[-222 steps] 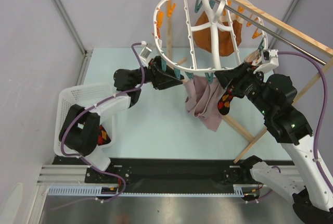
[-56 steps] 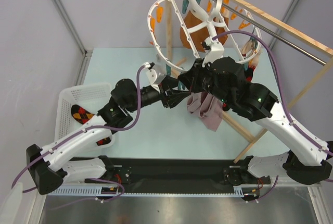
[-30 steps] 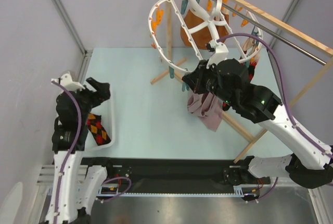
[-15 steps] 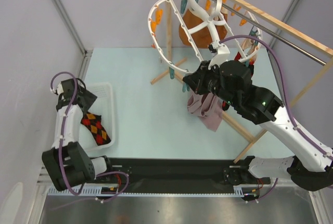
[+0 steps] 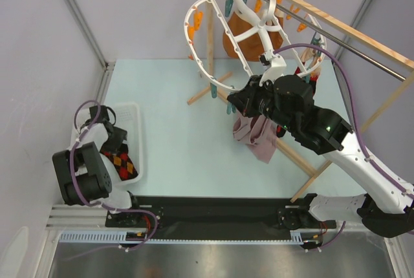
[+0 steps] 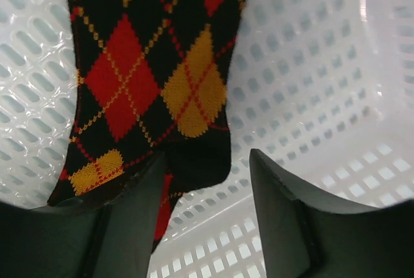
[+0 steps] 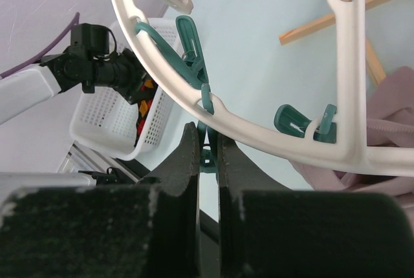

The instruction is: Clip the socks to the hanger

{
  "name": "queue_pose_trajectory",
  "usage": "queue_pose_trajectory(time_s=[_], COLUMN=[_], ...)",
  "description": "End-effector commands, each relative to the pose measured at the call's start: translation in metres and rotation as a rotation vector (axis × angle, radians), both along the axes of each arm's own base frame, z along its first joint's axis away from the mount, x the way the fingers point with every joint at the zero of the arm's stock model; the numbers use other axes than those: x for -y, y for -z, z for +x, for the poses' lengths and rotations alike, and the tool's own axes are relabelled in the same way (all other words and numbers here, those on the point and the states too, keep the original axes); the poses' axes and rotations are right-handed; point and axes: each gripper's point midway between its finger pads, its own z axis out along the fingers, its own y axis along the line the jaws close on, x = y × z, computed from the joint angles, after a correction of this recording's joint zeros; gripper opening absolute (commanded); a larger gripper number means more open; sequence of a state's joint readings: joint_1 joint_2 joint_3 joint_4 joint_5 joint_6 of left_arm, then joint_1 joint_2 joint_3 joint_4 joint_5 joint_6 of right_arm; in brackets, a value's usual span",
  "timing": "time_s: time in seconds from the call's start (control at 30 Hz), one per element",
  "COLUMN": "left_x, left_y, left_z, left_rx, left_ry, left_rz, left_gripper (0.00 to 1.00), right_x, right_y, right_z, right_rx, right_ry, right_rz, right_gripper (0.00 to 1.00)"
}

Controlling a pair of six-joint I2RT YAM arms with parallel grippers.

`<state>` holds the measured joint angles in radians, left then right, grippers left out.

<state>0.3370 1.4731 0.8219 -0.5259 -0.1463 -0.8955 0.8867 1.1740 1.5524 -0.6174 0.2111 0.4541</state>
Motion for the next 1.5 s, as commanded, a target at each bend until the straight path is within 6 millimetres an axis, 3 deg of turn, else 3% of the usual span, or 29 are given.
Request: queue_pose_trajectory(time_s=[0.0,0.03,0.07,0.13,0.17,0.23,0.3,0.5,0.63,0.7,0.83,1.0,1.17,1.23,1.43,1.47], left_x=[0.001,0.002,0.002,0.002,0.002,0.002,0.002,0.008,0.034,0.060,0.094,0.089,0.074,0.067,0.036,0.029], left_y=[0.009,0.010,0.011,0.008,0.005,-0.007,-0.025,-0.108,-0.165,-0.199,-0.239,-0.276,-0.275,-0.257,-0.230,-0.213], left_z=[-0.004,-0.004,-0.006,-0.003,-0.001,0.006,0.015,0.026,0.033,0.037,0.037,0.030,0.032,0.039,0.051,0.053], left_rx=[0.002,0.004,0.008,0.036,0.047,0.089,0.136,0.336,0.525,0.659,0.813,0.848,0.807,0.741,0.645,0.607], left_ry=[-0.073,-0.080,-0.079,-0.071,-0.069,-0.036,-0.014,0.067,0.178,0.270,0.410,0.454,0.506,0.516,0.399,0.382], left_rz=[-0.032,-0.035,-0.032,-0.028,-0.025,-0.018,-0.004,0.068,0.077,0.053,0.036,0.175,0.323,0.325,0.272,0.266], left_gripper=[0.59,0.55,0.43,0.28,0.13,0.02,0.00,0.00,0.00,0.00,0.00,0.00,0.00,0.00,0.00,0.07], right_x=[0.005,0.006,0.007,0.007,0.007,0.006,0.005,0.004,0.002,0.000,-0.003,-0.001,-0.001,-0.001,0.001,0.001], right_y=[-0.019,-0.019,-0.020,-0.021,-0.021,-0.019,-0.017,-0.017,-0.015,-0.016,-0.015,-0.015,-0.014,-0.014,-0.011,-0.012], right_z=[-0.002,-0.002,-0.003,-0.003,-0.003,-0.003,-0.002,-0.001,0.000,0.000,0.001,0.001,0.002,0.001,0.002,0.002], right_rx=[0.038,0.038,0.041,0.042,0.041,0.038,0.033,0.031,0.028,0.028,0.023,0.022,0.020,0.021,0.020,0.023], right_ry=[0.005,0.006,0.008,0.009,0.006,0.006,0.006,0.006,0.004,-0.001,-0.005,0.001,0.004,0.004,0.009,0.007], right_rz=[0.046,0.043,0.044,0.045,0.045,0.043,0.042,0.045,0.044,0.048,0.045,0.044,0.041,0.040,0.027,0.031], right_gripper=[0.00,0.00,0.00,0.00,0.00,0.00,0.00,0.00,0.00,0.00,0.00,0.00,0.00,0.00,0.00,0.00])
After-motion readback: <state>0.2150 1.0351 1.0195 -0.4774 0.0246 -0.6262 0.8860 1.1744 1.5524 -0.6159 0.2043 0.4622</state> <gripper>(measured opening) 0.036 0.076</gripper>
